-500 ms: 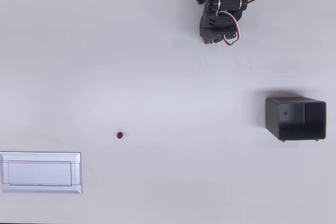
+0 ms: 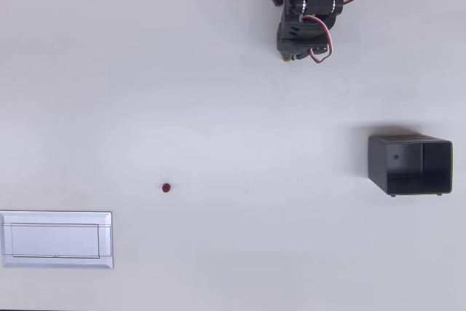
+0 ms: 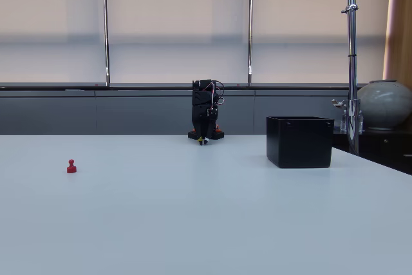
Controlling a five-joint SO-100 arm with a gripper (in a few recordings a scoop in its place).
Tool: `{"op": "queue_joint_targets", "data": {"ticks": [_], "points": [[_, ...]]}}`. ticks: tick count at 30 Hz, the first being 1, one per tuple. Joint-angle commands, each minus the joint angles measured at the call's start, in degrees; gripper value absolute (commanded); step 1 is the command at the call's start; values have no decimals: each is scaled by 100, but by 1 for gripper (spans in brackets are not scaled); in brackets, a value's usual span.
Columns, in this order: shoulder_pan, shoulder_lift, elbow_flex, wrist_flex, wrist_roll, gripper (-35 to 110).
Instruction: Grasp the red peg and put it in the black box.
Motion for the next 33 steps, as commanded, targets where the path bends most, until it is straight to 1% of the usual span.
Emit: {"op": "queue_joint_targets", "data": {"ticks": [1, 25, 27, 31, 33], "points": [[9, -105, 44, 229, 141, 0], [18, -79, 44, 193, 141, 0], [18, -9, 44, 105, 237, 0], [281, 439, 44, -167, 1107, 0], [378, 703, 44, -554, 1046, 0]]}}
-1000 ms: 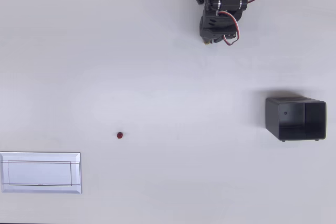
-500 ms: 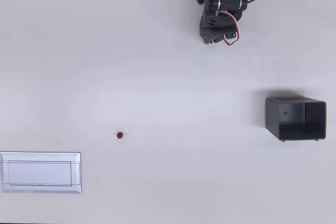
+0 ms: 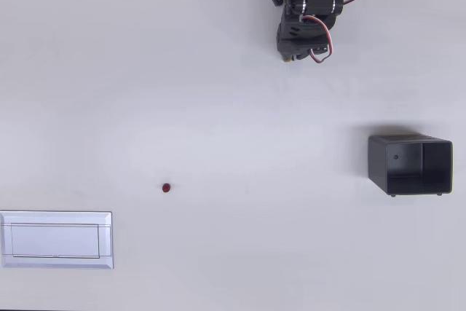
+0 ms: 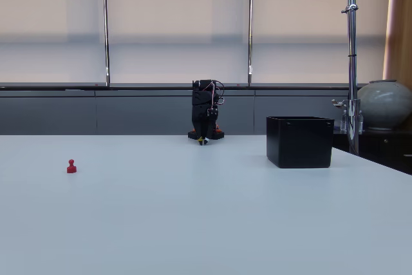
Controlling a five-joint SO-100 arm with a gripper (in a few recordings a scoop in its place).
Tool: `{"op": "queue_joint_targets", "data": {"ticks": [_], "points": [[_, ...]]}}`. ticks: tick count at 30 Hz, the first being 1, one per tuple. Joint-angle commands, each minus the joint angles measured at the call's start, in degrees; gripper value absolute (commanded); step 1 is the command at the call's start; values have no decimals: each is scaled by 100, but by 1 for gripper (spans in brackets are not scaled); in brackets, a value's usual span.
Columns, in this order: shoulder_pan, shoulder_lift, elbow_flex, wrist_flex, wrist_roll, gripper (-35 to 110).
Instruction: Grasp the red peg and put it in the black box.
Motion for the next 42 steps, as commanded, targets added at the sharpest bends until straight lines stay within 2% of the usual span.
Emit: {"op": "queue_joint_targets", "data": {"ticks": [1, 11, 19, 28, 35, 42], "points": [[237, 615, 44, -510, 202, 0], [976, 2575, 53, -3401, -334, 0], [1872, 4896, 114, -6680, -378, 1], [2224, 7110, 141, -9870, -747, 0], [2347, 8728, 483, -11619, -905, 6], [2602, 10116, 1283, -12647, -888, 14]]}}
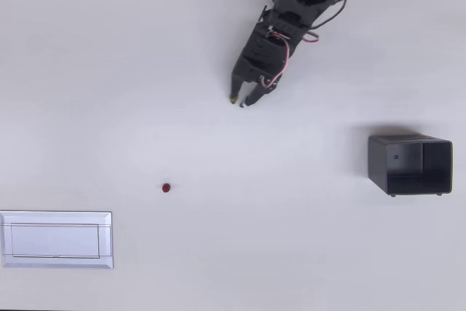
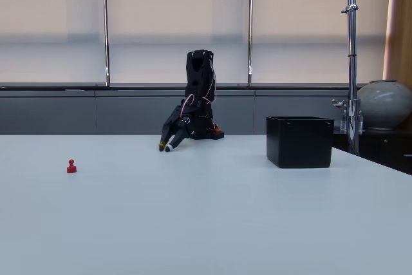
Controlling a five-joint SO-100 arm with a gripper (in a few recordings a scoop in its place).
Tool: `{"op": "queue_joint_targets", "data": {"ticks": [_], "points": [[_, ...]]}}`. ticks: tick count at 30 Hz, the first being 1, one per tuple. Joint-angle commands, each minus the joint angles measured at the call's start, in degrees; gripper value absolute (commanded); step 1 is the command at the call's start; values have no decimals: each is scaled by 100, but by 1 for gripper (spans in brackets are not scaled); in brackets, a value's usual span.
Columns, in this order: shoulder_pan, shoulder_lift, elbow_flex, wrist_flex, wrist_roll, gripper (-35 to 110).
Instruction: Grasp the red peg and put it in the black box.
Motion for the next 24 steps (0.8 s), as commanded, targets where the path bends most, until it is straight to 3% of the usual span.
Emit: {"op": "queue_joint_targets", "data": {"ticks": [1, 24], "points": [[158, 738, 729, -580, -88, 14], [659, 3059, 3630, -932, -79, 18]]}}
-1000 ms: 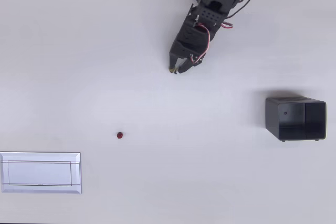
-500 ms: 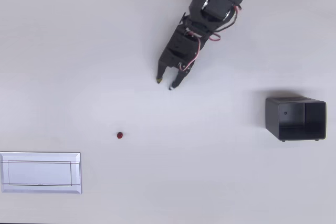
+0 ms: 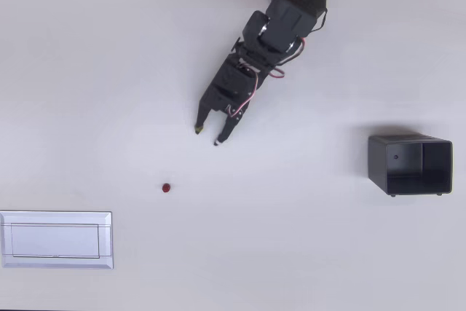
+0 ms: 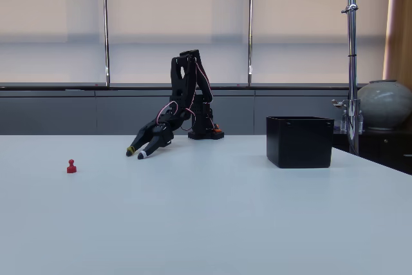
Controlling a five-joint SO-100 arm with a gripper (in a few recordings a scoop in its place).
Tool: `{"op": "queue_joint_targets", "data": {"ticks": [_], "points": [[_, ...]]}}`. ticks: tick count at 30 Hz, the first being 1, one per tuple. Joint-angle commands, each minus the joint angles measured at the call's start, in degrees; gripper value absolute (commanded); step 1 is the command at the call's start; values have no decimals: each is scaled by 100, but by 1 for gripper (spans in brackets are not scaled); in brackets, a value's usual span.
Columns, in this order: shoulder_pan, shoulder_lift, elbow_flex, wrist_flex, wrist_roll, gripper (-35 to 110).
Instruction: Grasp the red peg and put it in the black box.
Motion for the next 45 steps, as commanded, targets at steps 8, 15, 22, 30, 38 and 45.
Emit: {"op": "queue_joint_targets", "data": {"ticks": [8, 15, 22, 30, 38, 45], "points": [[202, 580, 1617, 642, -167, 18], [246, 642, 2399, 1626, -325, 18], [299, 993, 3393, 2399, -369, 18], [272, 1503, 4113, 2399, -325, 18], [158, 1978, 4860, 2505, -325, 18], [70, 2294, 5484, 2839, -360, 18]]}}
